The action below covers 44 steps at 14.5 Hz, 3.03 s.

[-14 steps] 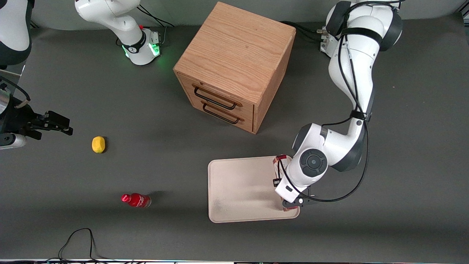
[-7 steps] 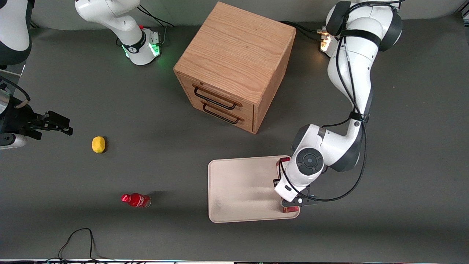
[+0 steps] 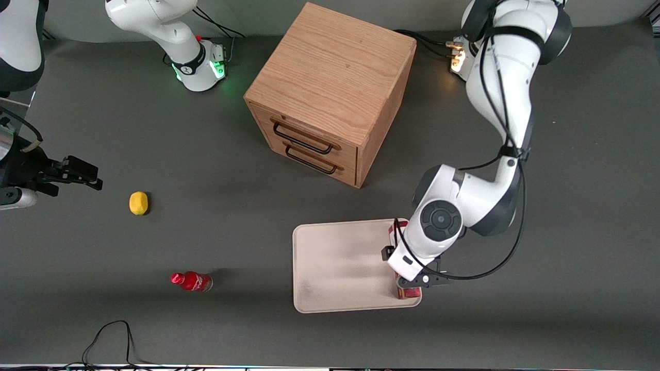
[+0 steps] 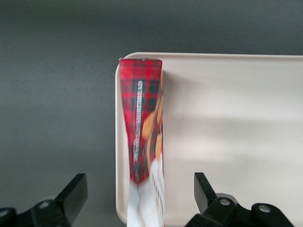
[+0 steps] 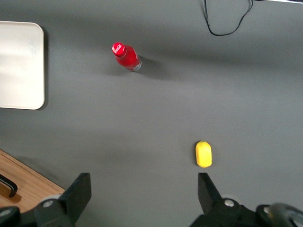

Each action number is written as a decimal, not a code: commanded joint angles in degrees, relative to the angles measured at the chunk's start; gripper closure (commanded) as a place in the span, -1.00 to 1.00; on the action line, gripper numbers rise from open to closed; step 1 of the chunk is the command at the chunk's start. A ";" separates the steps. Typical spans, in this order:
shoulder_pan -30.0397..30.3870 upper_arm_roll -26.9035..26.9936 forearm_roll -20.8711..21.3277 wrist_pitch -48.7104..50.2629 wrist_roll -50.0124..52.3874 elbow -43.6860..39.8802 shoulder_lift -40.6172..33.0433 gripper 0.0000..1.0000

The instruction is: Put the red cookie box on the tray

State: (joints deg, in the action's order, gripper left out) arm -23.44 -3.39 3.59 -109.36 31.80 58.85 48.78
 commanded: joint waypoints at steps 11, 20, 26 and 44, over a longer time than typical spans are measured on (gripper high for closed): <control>4.44 -1.45 0.11 28.32 -1.81 3.02 -32.68 -1.00; 24.75 -1.27 -0.07 20.61 -29.34 25.16 -48.15 -1.00; 24.84 0.13 0.02 15.41 -29.43 31.86 -50.71 -1.00; 21.94 2.07 -2.97 19.36 -25.21 29.66 -50.27 -1.00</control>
